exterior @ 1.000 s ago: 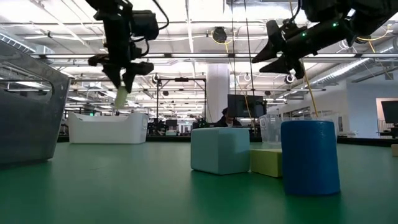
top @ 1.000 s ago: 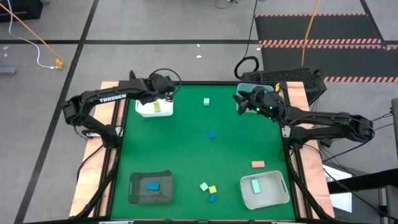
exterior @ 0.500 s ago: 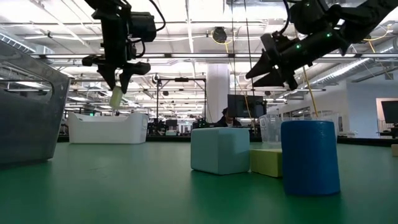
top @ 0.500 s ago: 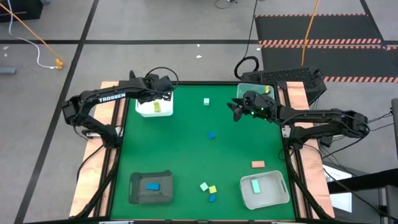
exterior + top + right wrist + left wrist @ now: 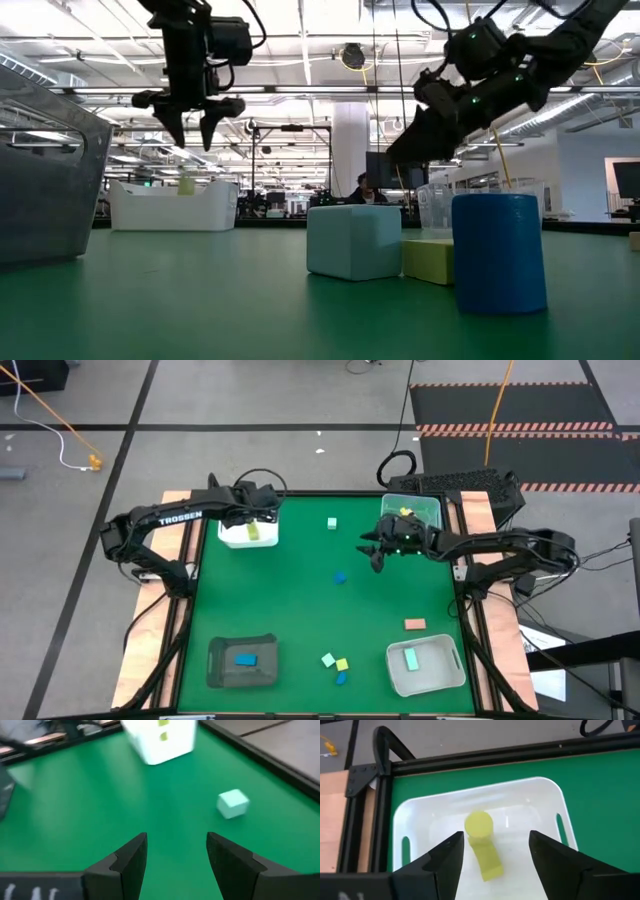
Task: Sort & place blocks by color
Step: Put the top blue block into the black bin
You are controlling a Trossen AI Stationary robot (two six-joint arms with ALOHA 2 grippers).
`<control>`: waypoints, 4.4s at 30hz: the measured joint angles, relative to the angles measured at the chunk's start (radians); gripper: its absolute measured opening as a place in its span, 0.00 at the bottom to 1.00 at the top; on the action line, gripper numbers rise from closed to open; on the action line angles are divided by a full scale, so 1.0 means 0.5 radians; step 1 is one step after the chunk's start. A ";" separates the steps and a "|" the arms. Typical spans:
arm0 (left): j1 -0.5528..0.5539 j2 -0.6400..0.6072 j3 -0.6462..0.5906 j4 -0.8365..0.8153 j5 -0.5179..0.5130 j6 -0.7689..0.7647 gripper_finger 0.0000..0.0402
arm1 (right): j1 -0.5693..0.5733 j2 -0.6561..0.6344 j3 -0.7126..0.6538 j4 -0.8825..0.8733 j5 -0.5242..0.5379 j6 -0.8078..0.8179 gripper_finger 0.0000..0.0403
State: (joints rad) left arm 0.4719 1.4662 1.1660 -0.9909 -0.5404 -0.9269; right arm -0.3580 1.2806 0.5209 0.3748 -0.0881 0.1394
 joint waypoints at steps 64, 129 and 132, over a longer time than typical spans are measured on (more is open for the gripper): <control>-0.427 0.001 0.000 -0.017 0.055 -0.244 0.48 | 0.248 1.238 0.296 0.629 -0.648 -0.812 0.49; -0.556 0.001 0.001 -0.016 0.059 -0.251 0.48 | 0.484 1.483 0.503 0.627 -0.183 -0.145 0.29; -0.556 0.001 0.001 -0.016 0.071 -0.252 0.48 | 0.492 1.481 0.503 0.597 -0.045 -0.028 0.37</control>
State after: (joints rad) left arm 0.1940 1.4666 1.1663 -0.9989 -0.5050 -1.0527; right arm -0.1120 2.0212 0.7723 0.6733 -0.1104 0.1254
